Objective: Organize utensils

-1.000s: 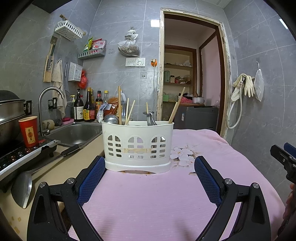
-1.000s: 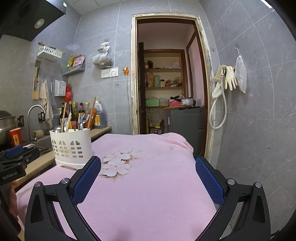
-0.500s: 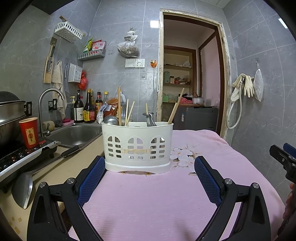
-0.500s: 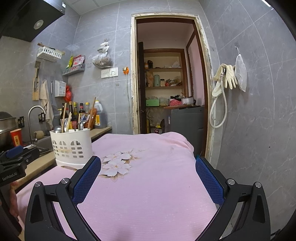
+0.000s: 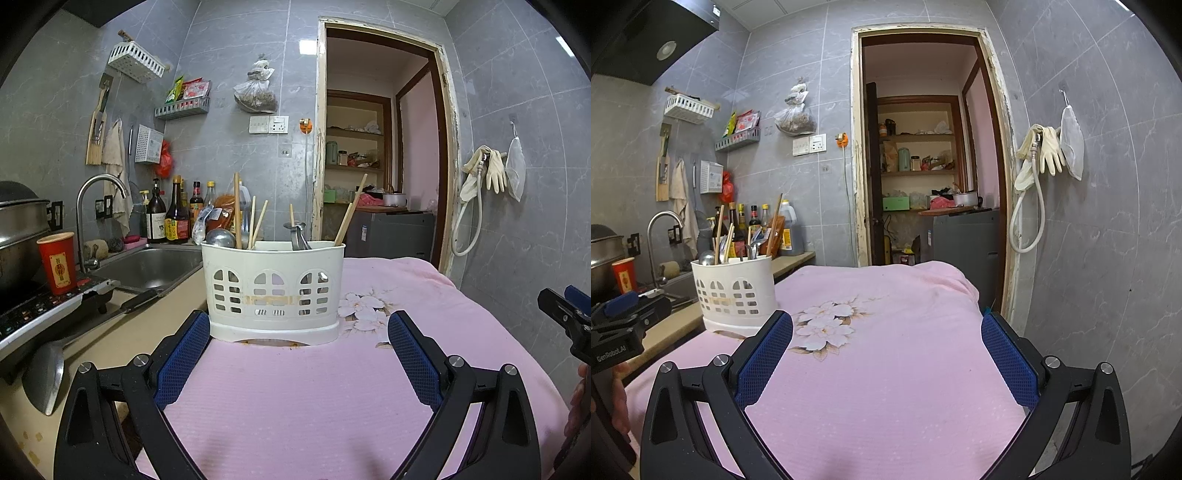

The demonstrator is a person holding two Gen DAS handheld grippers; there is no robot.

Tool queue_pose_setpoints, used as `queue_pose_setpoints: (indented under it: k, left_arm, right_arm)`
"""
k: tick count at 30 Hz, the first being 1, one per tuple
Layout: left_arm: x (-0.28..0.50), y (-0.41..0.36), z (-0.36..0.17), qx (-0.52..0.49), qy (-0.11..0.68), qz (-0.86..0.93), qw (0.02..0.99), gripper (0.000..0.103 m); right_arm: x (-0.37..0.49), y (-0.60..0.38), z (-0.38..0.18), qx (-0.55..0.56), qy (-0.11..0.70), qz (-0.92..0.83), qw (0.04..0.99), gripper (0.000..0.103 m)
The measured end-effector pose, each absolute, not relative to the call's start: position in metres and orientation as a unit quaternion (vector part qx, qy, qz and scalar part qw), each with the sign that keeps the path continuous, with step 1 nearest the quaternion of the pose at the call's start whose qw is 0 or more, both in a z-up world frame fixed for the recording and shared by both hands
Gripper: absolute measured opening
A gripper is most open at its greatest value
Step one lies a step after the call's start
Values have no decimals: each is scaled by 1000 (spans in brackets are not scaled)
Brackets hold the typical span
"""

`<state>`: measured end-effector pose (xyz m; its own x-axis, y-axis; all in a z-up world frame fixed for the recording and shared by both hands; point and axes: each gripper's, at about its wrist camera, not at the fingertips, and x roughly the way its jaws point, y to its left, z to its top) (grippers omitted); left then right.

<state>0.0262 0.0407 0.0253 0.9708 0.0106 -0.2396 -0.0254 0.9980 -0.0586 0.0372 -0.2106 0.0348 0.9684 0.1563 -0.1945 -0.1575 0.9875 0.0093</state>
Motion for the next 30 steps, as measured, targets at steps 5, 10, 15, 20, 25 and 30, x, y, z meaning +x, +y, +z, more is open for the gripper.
queue_pose_setpoints:
  k: [5,10,15,20,25,30]
  left_arm:
    - [27,43,26,-46,125,5,991,95]
    - [25,43,26,-41,116,14,992,95]
    - [25,42,25,-34,112,12,993,95]
    - [26,43,23,-30,113,13,993,95]
    - [27,43,21,-24,115,11,993,95]
    - [27,43,20,-23,115,11,993,95]
  right_arm:
    - [38,-211,35,-2,98,80,992,103]
    - [37,-211,36,-1,97,79,992,103]
    - [37,-211,37,0,98,79,992,103]
    - [38,-210,37,-1,100,80,992,103]
    - [37,-211,35,-1,102,82,991,103]
    - [38,-208,34,-4,103,86,991,103]
